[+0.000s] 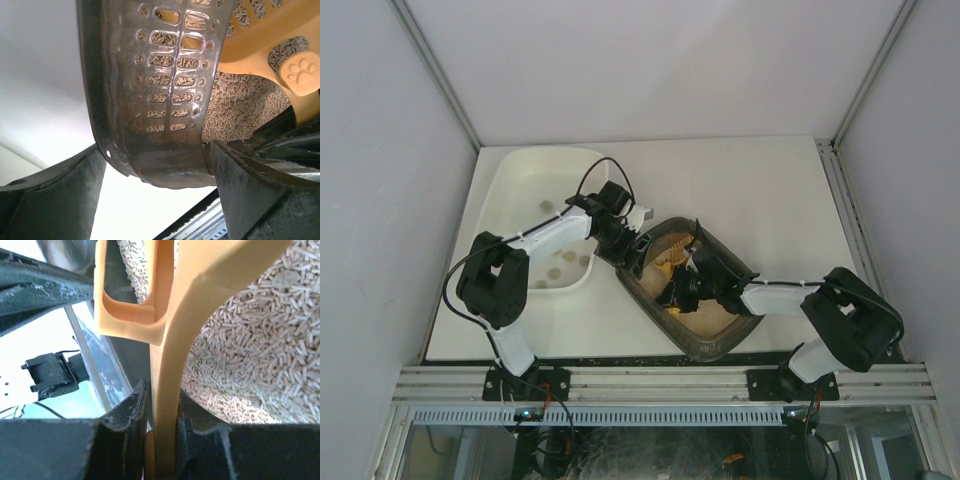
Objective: Clean the litter box
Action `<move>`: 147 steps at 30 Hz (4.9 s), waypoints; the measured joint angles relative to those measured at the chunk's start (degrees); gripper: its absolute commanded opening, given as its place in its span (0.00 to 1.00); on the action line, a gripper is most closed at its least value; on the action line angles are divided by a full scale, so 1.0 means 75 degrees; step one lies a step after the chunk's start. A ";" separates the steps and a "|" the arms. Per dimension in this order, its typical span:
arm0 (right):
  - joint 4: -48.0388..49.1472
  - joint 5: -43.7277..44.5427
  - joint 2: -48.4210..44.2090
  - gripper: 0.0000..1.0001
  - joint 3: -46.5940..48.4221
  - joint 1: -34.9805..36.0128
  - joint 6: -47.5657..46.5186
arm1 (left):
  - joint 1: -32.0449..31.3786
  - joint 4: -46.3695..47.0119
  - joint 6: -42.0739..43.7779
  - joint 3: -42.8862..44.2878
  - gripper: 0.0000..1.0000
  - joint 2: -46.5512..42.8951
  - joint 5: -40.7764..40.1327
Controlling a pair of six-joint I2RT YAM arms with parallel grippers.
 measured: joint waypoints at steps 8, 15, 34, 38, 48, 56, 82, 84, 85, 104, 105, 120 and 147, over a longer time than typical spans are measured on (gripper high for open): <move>-0.1623 -0.0035 -0.1084 0.00 -0.0146 0.0023 -0.0323 | -0.0070 -0.0012 0.0006 0.0000 0.86 0.0000 0.0178; -0.2713 -0.0245 -0.1483 0.00 -0.0239 0.0020 -0.0746 | -0.0070 -0.0012 0.0006 0.0000 0.86 0.0000 0.0175; -0.4243 -0.0548 -0.3742 0.00 -0.0676 -0.0358 -0.1472 | -0.0073 -0.0009 0.0009 0.0000 0.86 0.0000 0.0166; -0.4173 -0.0583 -0.4342 0.00 -0.0903 -0.0507 -0.1533 | -0.0079 -0.0009 0.0006 0.0000 0.86 0.0000 0.0189; -0.2498 -0.0737 -0.5493 0.00 -0.2060 -0.0755 -0.1195 | -0.0146 0.0006 0.0026 0.0000 0.87 0.0000 0.0198; -0.1772 -0.0210 -0.5715 0.00 -0.2189 -0.0382 -0.1110 | -0.0146 0.0006 0.0061 0.0000 0.87 0.0000 0.0201; -0.1661 0.0175 -0.6948 0.00 -0.2049 0.0679 0.0210 | 0.0009 -0.0128 0.0361 0.0032 0.99 0.0000 0.0530; -0.1778 0.0522 -0.7455 0.00 -0.2055 0.1128 0.0595 | 0.0061 -0.0175 0.0434 0.0052 1.00 0.0000 0.0586; -0.1833 0.0662 -0.7595 0.00 -0.2052 0.1282 0.0697 | 0.0079 -0.0192 0.0463 0.0058 1.00 0.0000 0.0597; -0.3258 0.3185 -0.8784 0.00 -0.2690 0.2495 0.1894 | 0.0137 -0.0644 0.0819 0.0256 1.00 -0.0236 0.0743; -0.3258 0.3232 -0.8845 0.00 -0.2801 0.2495 0.1958 | 0.0137 -0.0656 0.0836 0.0256 1.00 -0.0268 0.0758; -0.3022 0.2821 -0.8594 0.00 -0.2833 0.1827 0.1932 | 0.0137 -0.0752 0.0956 0.0256 1.00 -0.0289 0.0912; -0.3888 0.2148 -0.7364 0.00 -0.1644 0.1049 0.1008 | 0.0262 -0.1550 0.1670 0.0880 1.00 -0.0819 0.0764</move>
